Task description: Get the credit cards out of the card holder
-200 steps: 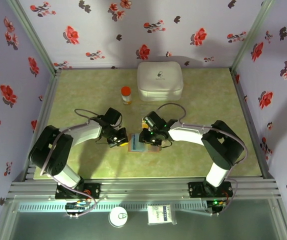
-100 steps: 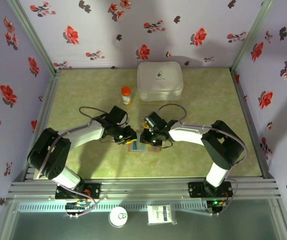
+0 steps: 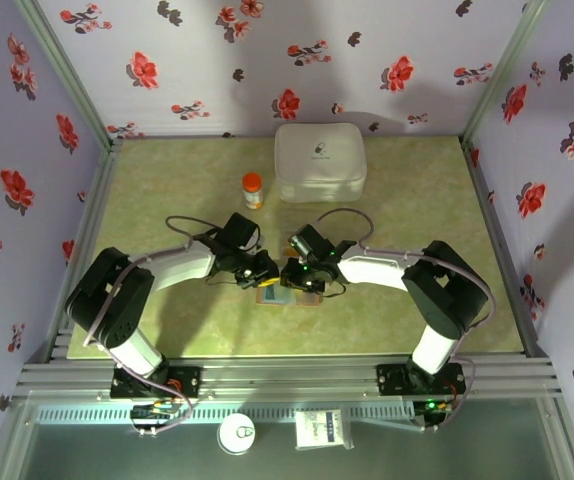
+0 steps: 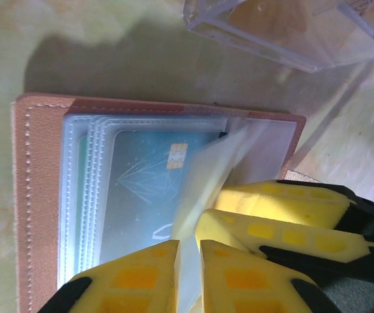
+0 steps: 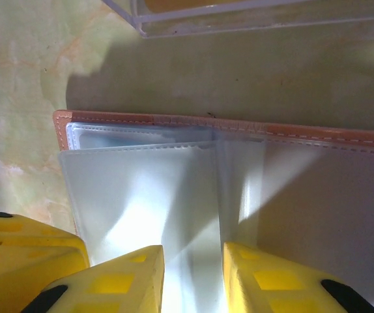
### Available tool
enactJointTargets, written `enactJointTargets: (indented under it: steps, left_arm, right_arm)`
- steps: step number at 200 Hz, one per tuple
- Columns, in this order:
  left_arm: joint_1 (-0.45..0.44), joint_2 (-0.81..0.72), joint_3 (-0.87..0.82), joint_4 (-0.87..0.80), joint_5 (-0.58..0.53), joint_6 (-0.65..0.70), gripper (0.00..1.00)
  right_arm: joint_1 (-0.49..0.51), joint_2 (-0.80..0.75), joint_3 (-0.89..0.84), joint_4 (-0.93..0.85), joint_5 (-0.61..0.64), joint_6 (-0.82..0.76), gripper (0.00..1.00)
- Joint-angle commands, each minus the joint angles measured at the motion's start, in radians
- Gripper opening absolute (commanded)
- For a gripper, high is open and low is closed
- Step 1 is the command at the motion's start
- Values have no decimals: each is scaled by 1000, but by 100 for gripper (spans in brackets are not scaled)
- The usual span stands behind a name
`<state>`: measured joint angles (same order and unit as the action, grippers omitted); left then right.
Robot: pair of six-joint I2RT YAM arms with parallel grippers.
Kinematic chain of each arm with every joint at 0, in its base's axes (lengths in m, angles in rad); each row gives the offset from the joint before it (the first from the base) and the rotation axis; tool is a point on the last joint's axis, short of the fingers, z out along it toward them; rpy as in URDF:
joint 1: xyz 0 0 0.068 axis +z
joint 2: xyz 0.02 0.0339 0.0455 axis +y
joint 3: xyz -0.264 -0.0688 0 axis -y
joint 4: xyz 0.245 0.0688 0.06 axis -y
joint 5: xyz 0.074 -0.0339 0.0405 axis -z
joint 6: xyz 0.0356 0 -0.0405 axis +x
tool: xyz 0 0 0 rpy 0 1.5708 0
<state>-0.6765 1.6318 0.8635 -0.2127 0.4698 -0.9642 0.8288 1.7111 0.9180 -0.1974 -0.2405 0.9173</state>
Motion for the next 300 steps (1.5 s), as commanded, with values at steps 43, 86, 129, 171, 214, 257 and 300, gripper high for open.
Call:
enactJointTargets:
  steps: [43, 86, 129, 171, 214, 257, 300]
  left_arm:
    - [-27, 7, 25, 17, 26, -17, 15]
    - [-41, 31, 42, 24, 13, -23, 14]
    - [-15, -31, 35, -76, -77, 14, 11]
    - [35, -64, -16, -108, -100, 30, 9]
    - [49, -71, -26, -105, -97, 33, 10]
    - [49, -77, -28, -91, -88, 30, 13]
    - [42, -67, -30, -49, -46, 22, 19]
  right_arm:
    - [-17, -94, -34, -47, 46, -9, 32]
    - [-35, -124, -62, -43, 38, -20, 26]
    - [-33, -76, -68, 82, -53, 18, 14]
    - [-27, -11, -51, 160, -102, 49, 14]
    - [-25, -8, -39, 64, -46, 29, 19]
    - [-25, -35, -46, 20, -9, 17, 22]
    - [-28, -34, -47, 31, -11, 19, 22]
